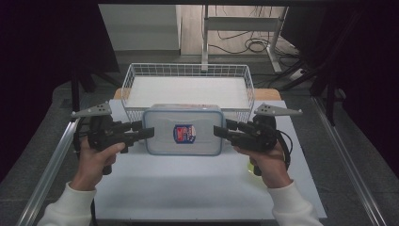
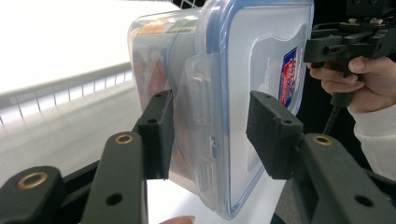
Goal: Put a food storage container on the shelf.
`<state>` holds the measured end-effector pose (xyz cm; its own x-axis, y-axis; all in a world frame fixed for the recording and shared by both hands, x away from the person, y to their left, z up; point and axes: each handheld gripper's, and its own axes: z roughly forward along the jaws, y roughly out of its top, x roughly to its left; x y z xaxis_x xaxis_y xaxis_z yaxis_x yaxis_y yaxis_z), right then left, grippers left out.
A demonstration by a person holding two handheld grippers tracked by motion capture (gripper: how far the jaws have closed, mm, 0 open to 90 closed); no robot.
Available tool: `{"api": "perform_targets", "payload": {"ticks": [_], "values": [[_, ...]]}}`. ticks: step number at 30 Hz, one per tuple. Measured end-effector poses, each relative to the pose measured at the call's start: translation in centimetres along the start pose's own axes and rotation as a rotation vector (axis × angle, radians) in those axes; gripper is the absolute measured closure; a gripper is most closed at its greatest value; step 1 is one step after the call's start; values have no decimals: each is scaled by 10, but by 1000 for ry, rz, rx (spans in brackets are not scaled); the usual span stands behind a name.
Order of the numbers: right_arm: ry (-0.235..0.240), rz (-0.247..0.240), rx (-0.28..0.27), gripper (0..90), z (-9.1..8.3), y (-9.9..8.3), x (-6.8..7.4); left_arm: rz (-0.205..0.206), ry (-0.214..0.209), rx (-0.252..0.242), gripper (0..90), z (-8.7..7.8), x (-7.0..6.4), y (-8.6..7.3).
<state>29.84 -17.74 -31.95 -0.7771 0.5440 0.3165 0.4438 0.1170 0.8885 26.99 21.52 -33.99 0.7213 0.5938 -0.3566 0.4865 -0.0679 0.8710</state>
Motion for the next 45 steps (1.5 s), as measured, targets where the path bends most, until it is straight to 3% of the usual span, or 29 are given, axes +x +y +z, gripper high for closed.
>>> {"api": "perform_targets", "payload": {"ticks": [17,28,37,45], "values": [[-4,-18,-11,520,8,48,-18,20,11,-12,524,6,17,52],[9,24,0,516,26,78,-52,4,28,11,524,24,42,85],[9,59,17,512,39,87,-72,-15,32,32,523,37,60,94],[1,95,57,510,53,91,-91,-63,28,51,522,49,77,94]]}}
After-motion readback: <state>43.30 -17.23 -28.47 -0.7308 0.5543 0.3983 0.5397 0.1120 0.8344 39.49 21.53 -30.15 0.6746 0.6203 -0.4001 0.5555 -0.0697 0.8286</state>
